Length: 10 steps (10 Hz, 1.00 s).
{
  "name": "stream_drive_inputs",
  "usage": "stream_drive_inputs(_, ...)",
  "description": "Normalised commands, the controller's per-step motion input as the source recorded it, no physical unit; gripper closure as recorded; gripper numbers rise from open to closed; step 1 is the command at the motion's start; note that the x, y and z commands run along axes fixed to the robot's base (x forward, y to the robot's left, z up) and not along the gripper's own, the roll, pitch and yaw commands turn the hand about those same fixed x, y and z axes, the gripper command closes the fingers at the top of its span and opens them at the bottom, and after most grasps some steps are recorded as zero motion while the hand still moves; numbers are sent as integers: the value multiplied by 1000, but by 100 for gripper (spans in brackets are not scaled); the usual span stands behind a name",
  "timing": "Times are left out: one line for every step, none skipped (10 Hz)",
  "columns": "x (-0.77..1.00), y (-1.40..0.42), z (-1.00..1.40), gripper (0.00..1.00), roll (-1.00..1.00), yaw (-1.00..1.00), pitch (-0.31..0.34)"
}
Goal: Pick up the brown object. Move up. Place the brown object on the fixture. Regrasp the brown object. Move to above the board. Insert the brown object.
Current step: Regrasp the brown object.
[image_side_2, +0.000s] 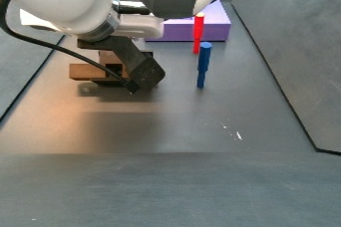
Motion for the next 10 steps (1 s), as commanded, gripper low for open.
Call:
stream_drive_inputs(0,0,0,0,-31,0,0)
stream_drive_inputs(-6,0,66,0,-29,160,-31)
stream_drive_inputs(0,0,257,0,0,234,0)
stream_drive_inputs(0,0,431,0,103,97,-26)
stream_drive_inputs(0,-14,463,0,286,3,-69)
stream_drive_inputs(-60,0,446,0,266,0,-180)
stream_drive_inputs(-26,-34,366,0,474,0,-214)
stream_drive_inputs(-3,-49,254,0,694,0,-266)
stream_drive_inputs(43,0,311,0,860,-91,-34)
stream_drive_inputs(66,-49,169,0,1000,-46,0)
